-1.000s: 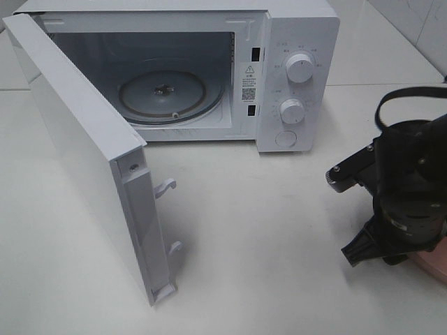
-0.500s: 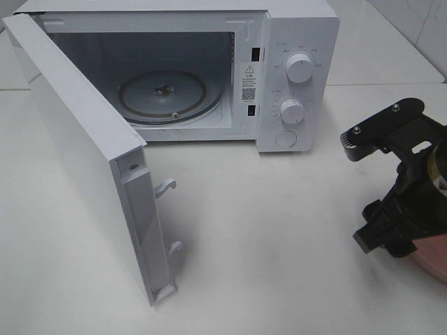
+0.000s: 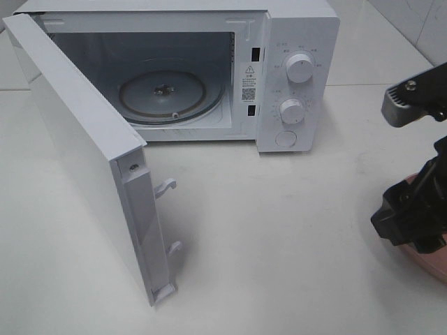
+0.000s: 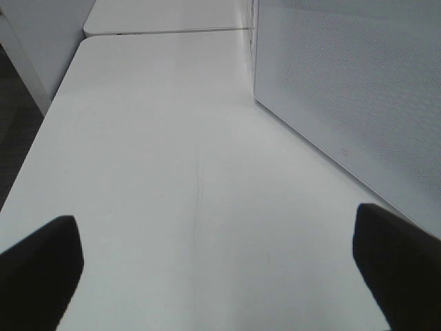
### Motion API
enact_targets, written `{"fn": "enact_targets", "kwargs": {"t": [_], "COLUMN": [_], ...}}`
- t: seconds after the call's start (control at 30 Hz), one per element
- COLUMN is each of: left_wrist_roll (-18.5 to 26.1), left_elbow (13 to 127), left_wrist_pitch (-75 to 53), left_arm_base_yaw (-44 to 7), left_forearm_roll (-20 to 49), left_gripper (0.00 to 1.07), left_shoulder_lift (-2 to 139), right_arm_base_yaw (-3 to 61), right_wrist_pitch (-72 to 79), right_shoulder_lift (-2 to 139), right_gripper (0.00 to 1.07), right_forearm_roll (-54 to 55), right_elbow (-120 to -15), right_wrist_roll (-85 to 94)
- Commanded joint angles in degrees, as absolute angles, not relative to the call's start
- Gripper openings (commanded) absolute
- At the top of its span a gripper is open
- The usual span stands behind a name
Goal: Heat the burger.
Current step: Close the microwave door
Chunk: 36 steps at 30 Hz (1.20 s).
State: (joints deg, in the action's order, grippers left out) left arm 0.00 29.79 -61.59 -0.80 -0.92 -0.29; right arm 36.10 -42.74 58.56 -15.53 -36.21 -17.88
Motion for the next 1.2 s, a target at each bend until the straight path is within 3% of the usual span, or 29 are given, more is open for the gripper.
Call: {"fn": "enact_targets", "kwargs": {"t": [0.03, 0.3, 0.73, 1.2], "left_wrist_roll": [0.0, 0.0, 0.0, 0.0], "left_elbow": [29.6, 29.6, 29.6, 29.6], "left_wrist_pitch": [-61.1, -61.1, -61.1, -61.1], "left_arm_base_yaw": [-0.7, -0.7, -0.7, -0.7], "left_forearm_roll": [-0.7, -0.7, -0.7, -0.7], "left_gripper": [1.01, 1.01, 1.01, 1.01], "left_shoulder_lift": [-0.7, -0.7, -0.7, -0.7], "right_arm_base_yaw": [36.2, 33.5, 17.5, 8.8], "right_wrist_pitch": [-45.2, -49.5, -48.9, -52.4], "right_shoulder_lift": [54.7, 43.3, 18.7, 3.3], "right_gripper": [0.76, 0.76, 0.76, 0.76], "right_forearm_roll": [-12.4, -10.7, -4.0, -3.6], "right_elbow": [-36.3, -36.2, -29.7, -30.0], "right_wrist_roll": [-15.4, -14.1, -7.2, -7.2]}}
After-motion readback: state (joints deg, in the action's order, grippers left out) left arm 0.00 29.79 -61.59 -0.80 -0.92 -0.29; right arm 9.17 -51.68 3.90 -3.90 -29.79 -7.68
